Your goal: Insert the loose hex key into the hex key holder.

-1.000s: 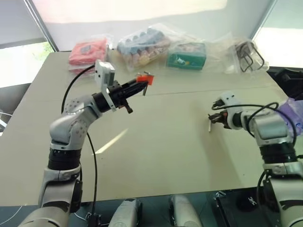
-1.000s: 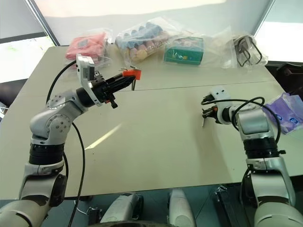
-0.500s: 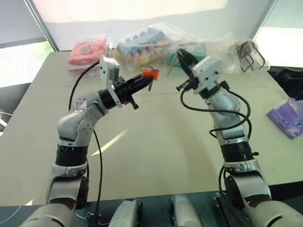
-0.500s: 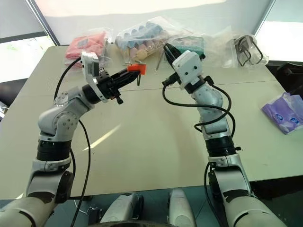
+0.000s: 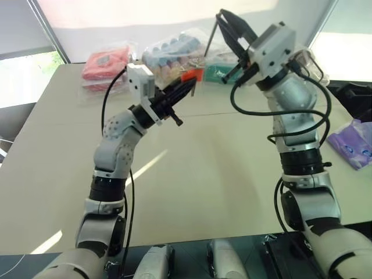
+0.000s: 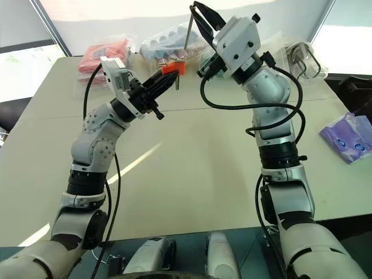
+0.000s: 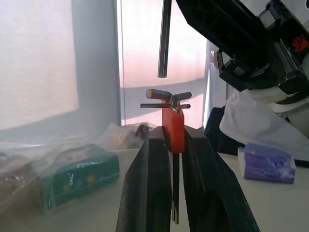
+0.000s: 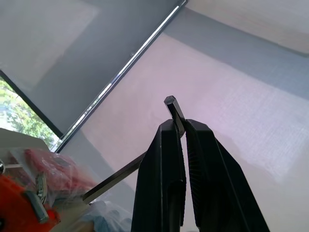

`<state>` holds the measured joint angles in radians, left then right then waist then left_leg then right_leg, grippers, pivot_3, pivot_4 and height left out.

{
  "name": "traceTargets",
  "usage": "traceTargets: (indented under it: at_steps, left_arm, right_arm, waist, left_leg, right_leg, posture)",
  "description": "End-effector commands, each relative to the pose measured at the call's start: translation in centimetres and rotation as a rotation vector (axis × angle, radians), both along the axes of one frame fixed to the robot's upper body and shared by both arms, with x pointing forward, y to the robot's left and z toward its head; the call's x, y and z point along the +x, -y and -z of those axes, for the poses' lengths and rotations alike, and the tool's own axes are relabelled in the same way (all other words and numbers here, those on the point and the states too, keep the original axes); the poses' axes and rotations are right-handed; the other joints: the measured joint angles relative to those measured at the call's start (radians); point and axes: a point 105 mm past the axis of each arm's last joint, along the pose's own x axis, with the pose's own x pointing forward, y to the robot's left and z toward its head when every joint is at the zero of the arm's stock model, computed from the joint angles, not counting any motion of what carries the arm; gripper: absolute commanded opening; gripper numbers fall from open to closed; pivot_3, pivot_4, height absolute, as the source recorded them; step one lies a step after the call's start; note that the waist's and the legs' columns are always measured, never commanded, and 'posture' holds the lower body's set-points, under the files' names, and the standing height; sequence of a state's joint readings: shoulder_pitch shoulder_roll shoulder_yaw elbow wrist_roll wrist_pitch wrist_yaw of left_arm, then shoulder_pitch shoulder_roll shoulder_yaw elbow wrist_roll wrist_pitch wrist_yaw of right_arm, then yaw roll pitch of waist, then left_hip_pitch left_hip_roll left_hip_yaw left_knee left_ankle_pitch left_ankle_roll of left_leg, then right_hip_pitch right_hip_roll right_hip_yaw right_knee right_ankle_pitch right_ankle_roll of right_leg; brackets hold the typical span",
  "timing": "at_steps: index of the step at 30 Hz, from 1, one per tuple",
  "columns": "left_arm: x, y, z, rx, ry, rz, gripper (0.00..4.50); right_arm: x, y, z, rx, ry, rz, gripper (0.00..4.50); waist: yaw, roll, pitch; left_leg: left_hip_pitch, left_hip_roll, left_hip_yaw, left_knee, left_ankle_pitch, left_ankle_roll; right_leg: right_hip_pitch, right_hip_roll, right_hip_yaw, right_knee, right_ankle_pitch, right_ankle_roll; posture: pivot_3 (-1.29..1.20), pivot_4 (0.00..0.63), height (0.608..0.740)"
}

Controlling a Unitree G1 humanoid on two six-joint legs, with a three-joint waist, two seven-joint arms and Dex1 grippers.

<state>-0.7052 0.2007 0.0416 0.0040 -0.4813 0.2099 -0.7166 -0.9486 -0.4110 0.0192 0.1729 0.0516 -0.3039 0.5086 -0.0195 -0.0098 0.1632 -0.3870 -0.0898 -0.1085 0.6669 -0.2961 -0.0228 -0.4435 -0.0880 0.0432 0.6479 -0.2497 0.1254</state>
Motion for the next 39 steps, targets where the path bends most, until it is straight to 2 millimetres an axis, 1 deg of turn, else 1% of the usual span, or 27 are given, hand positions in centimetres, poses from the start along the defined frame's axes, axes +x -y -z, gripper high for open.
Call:
traceTargets:
  at_steps: [1,8,25,29,36,39]
  left_arm:
    - [-0.4,0.0,-0.8,-0.013,0.047,-0.001,0.12]
    - [-0.4,-0.2,-1.1,-0.018,0.056,-0.008,0.12]
    - [0.1,-0.6,-1.7,-0.025,0.072,-0.029,0.12]
    - [0.0,-0.4,-1.6,-0.022,0.071,-0.022,0.12]
    - [-0.3,-0.2,-1.2,-0.008,0.061,-0.005,0.12]
    - [-0.3,-0.1,-1.2,-0.007,0.061,-0.004,0.12]
  right_arm:
    - [-0.8,-0.3,-1.2,-0.009,0.038,-0.031,0.05]
    - [-0.8,-0.7,-0.5,-0.034,0.021,-0.047,0.05]
    - [-0.7,-0.6,0.2,-0.052,0.009,-0.037,0.05]
    - [-0.7,-0.6,0.1,-0.048,0.011,-0.035,0.05]
    - [-0.8,-0.8,-0.6,-0.030,0.035,-0.032,0.05]
    - [-0.9,-1.0,-0.5,-0.035,0.032,-0.035,0.05]
  waist:
    - [0.000,0.000,0.000]
    - [0.000,0.000,0.000]
    - [0.001,0.000,0.000]
    - [0.001,0.000,0.000]
    - [0.001,0.000,0.000]
    - [0.001,0.000,0.000]
  left_leg:
    - [0.000,0.000,0.000,0.000,0.000,0.000]
    - [0.000,0.000,0.000,0.000,0.000,0.000]
    - [0.000,0.000,0.000,0.000,0.000,0.000]
    - [0.000,0.000,0.000,0.000,0.000,0.000]
    - [0.000,0.000,0.000,0.000,0.000,0.000]
    - [0.000,0.000,0.000,0.000,0.000,0.000]
  right_leg:
    - [0.000,0.000,0.000,0.000,0.000,0.000]
    - [0.000,0.000,0.000,0.000,0.000,0.000]
    - [0.000,0.000,0.000,0.000,0.000,0.000]
    - [0.000,0.000,0.000,0.000,0.000,0.000]
    - [0.000,0.000,0.000,0.000,0.000,0.000]
    - [0.000,0.000,0.000,0.000,0.000,0.000]
  posture:
    - [0.00,0.150,0.740]
    - [0.00,0.150,0.740]
    - [0.00,0.150,0.740]
    - [0.00,0.150,0.740]
    - [0.00,0.150,0.740]
    - [0.00,0.150,0.740]
